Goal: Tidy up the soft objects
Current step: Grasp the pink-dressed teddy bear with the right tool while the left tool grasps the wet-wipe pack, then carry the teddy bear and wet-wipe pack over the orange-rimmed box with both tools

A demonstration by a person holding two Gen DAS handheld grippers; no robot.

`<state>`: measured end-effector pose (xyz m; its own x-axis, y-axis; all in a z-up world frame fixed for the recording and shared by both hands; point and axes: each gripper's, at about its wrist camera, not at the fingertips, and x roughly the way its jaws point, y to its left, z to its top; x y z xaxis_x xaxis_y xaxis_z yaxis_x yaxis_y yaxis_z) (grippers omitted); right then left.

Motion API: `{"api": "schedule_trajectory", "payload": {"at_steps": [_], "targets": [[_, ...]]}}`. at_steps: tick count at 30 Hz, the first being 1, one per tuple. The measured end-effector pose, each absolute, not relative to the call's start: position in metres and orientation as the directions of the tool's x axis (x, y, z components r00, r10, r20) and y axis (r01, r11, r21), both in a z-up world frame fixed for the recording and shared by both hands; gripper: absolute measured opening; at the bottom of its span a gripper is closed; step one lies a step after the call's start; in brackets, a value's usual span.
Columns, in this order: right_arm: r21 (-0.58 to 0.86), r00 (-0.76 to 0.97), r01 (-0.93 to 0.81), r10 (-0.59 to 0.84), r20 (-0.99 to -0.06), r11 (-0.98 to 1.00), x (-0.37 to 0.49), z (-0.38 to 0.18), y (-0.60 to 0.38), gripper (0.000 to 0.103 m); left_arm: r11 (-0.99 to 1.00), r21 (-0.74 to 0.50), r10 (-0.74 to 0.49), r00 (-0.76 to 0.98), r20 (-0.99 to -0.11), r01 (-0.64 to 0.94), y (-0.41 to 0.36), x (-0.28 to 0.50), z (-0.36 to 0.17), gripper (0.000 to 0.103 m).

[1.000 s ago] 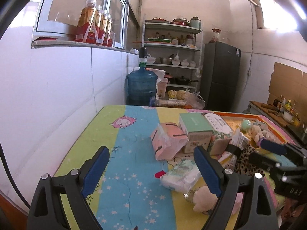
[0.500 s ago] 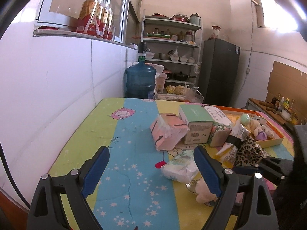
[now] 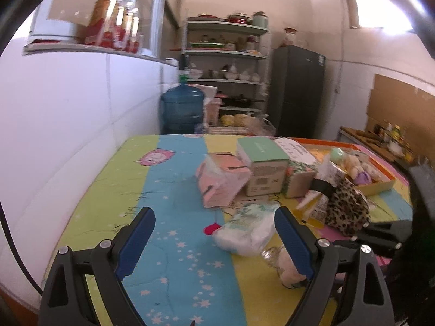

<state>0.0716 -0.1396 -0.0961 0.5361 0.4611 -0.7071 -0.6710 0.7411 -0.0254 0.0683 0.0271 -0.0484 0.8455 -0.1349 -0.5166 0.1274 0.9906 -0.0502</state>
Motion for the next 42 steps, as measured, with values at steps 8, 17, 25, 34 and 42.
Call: {"api": "schedule_trajectory", "payload": {"at_steps": [8,17,25,34,42], "targets": [[-0.020,0.654,-0.525,0.388,-0.649,0.851,0.047,-0.069,-0.188,0.045,0.942,-0.072,-0.312,0.771,-0.555,0.329,0.012,0.089,-0.064,0.090],[0.063,0.700,-0.468,0.413,-0.583,0.882,0.045,-0.048,-0.211,0.046,0.852,-0.066,-0.430,0.623,-0.654,0.519,0.002,0.119,-0.089,0.090],[0.079,0.702,-0.438,0.395,-0.592,0.896,0.053,-0.052,-0.203,0.046,0.854,-0.019,-0.362,0.569,-0.738,0.520,-0.015,0.135,-0.108,0.082],[0.095,0.691,-0.434,0.398,-0.603,0.896,0.056,-0.059,-0.200,0.046,0.877,-0.048,-0.363,0.593,-0.719,0.478,-0.006,0.133,-0.109,0.057],[0.104,0.690,-0.438,0.407,-0.599,0.893,0.058,-0.059,-0.196,0.046,0.915,-0.142,-0.368,0.636,-0.679,0.378,0.011,0.122,-0.103,0.053]]}}
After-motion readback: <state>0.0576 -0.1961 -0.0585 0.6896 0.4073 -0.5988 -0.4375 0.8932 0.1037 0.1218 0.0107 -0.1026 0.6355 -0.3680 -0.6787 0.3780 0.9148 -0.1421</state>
